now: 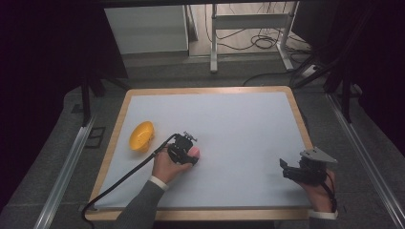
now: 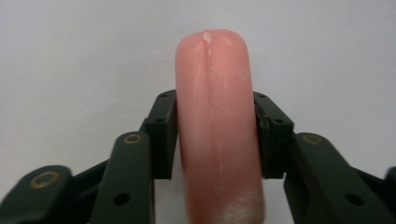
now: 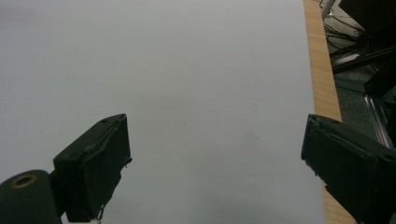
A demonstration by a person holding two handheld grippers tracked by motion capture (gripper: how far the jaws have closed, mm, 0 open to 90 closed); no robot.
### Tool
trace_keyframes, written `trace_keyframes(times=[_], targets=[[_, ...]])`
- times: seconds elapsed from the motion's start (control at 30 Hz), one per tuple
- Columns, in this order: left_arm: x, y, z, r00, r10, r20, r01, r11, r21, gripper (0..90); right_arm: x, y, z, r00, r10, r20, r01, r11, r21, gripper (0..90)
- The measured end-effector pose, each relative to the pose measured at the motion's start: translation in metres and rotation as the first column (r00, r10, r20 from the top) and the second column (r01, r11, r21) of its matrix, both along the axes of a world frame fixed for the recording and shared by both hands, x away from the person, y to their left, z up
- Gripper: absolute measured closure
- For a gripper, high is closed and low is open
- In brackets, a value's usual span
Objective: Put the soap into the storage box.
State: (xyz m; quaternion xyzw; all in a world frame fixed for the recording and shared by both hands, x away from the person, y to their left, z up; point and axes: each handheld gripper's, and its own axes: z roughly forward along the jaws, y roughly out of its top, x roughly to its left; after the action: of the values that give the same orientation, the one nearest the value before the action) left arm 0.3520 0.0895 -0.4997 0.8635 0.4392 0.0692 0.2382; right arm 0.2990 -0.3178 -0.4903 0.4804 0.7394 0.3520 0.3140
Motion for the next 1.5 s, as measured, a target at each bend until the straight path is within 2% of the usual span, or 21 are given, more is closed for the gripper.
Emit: trace_keyframes(times=[0.23,0.53,1.0,1.5], targets=[[-0.001,0.004,0.001,1.0,-0.004,0.002,0.004,1.0,-0.002,60.1,0.0,0.0,0.001,1.0,-0.003,0.005,0.003,1.0,-0.008,7.8],[-0.003,0.013,0.012,0.9999,-0.011,0.011,0.011,0.9996,-0.024,60.2,0.0,-0.001,0.0,0.9998,-0.015,0.011,0.015,1.0,-0.012,7.8],[-0.009,0.029,0.034,0.9985,-0.017,0.053,0.02,0.9983,-0.055,60.2,0.0,-0.002,0.0,0.9998,-0.018,0.007,0.018,1.0,-0.012,7.8],[-0.011,0.043,0.052,0.9959,0.004,0.091,0.004,0.9963,-0.086,60.2,0.0,-0.002,-0.001,0.9998,-0.018,0.004,0.018,1.0,-0.012,7.8]])
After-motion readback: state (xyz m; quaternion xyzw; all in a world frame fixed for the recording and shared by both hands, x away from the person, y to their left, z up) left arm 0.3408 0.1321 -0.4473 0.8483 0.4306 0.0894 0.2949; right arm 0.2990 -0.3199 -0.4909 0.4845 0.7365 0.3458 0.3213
